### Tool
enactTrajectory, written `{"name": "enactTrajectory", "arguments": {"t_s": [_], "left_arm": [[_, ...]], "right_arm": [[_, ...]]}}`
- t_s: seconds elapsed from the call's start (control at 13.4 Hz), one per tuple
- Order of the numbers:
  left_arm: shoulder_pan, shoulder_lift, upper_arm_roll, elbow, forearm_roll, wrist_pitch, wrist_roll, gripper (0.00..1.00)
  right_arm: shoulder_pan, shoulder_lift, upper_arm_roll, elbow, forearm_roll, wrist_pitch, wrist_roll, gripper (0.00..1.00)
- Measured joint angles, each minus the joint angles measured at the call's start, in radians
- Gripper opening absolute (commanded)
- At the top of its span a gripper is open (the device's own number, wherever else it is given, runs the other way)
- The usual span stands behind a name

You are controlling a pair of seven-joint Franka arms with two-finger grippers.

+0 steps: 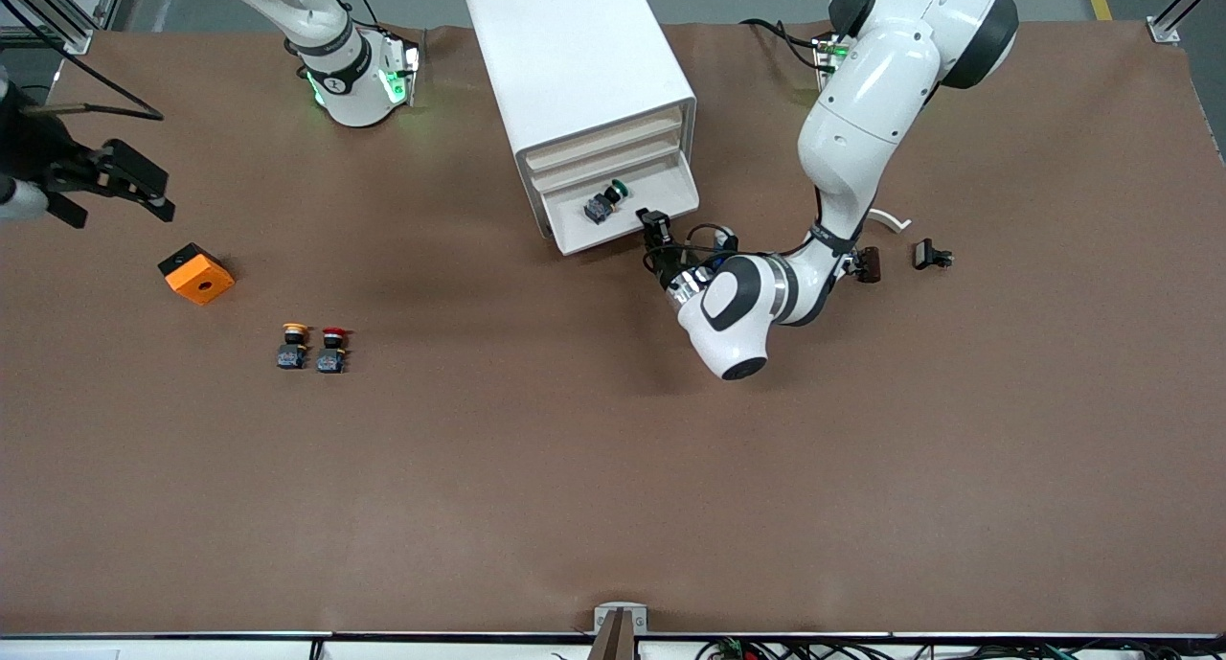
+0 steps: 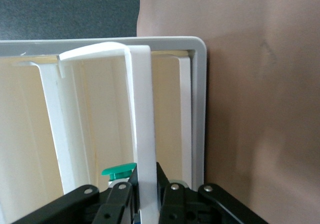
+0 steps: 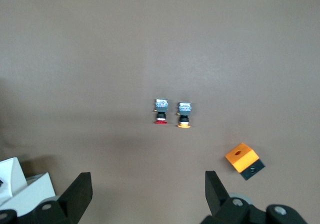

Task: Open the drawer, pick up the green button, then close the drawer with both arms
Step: 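Reach the right gripper into the open drawer toward the green button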

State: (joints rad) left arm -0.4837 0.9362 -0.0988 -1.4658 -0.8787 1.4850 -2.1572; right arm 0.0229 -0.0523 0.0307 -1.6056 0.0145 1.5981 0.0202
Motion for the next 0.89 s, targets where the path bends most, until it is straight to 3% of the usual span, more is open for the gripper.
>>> {"name": "enactTrajectory", "arguments": {"t_s": [0.45,0.52,0.74,0.89], "left_arm": [[0.039,0.0,0.001,0.025,0.0,0.045,0.012,0.0],[0.045,0.0,0.001,0.028,0.0,0.049,0.016,0.07],[0.072,0.0,0.002,0.041,0.0,0.083,0.031,0.96],[0.077,0.0,0.007,0.054,0.001,0.133,0.049,1.0]], "right_arm": [[0.143,0.086,0.002,0.03,-0.069,0.016,0.295,1.0],[0.176,0.098,0.002,0.031,-0.098,0.037,0.344,1.0],[0.269,0.136,0.003,0.032,-0.131,0.062,0.528,1.0],[0.328,0.163,0.003,0.032,-0.132,0.061,0.637,1.0]]}}
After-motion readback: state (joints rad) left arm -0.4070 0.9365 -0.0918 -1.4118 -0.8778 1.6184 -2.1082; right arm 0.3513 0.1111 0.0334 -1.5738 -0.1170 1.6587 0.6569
